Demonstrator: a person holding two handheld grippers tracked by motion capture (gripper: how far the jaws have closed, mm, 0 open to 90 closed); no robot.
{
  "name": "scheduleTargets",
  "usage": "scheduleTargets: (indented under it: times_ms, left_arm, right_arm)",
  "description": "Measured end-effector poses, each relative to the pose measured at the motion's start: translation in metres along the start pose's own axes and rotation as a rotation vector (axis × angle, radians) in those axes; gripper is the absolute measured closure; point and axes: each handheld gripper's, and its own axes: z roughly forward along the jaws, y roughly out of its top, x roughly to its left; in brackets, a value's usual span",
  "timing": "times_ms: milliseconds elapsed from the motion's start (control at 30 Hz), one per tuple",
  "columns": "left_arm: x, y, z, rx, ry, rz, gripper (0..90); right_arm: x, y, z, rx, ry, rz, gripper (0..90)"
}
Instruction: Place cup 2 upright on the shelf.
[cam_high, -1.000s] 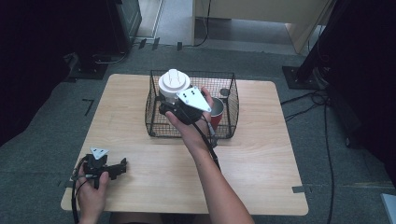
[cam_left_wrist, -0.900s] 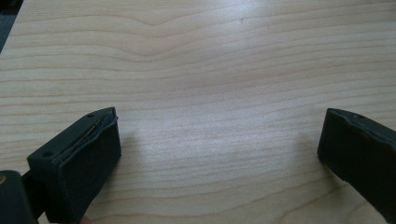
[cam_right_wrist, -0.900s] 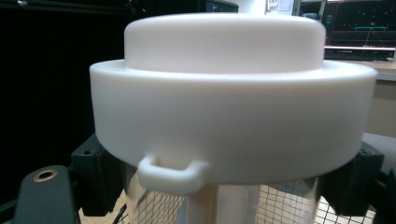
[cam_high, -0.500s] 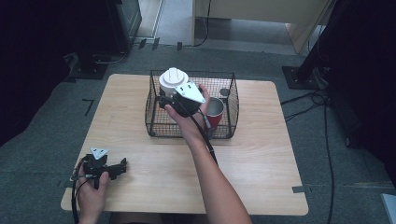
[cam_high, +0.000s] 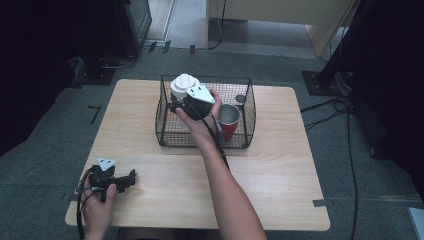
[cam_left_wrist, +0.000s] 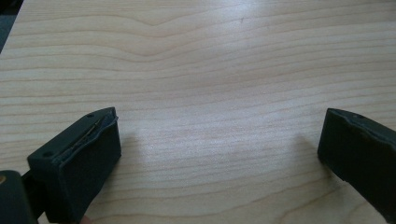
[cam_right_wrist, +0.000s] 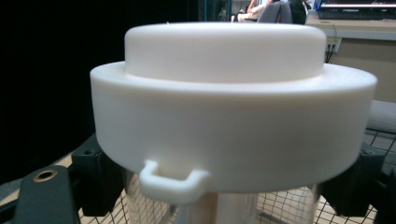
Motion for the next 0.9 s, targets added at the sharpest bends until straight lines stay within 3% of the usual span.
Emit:
scheduleTargets:
  times_ms: [233,467,567,700,900]
  left_arm:
    - [0.0,0.0,0.0,-0.001,0.0,-0.002,0.0]
    - [0.0,0.0,0.0,-0.002,0.0,-0.002,0.0]
    - [0.0,0.0,0.0,-0.002,0.001,-0.002,0.0]
    - [0.0,0.0,0.0,-0.002,0.001,-0.002,0.0]
    - [0.0,0.0,0.0,-0.002,0.001,-0.002,0.0]
  right_arm:
    - [0.0,-0.005,0.013,0.069,0.015,0.013,14.6]
    - [0.006,-0.009,0.021,0.131,0.039,-0.04,13.6]
    - [0.006,-0.011,0.022,0.136,0.055,-0.039,13.7]
    - [0.007,-0.012,0.027,0.149,0.039,-0.041,13.9]
    - [0.007,-0.017,0.035,0.216,0.019,-0.042,14.0]
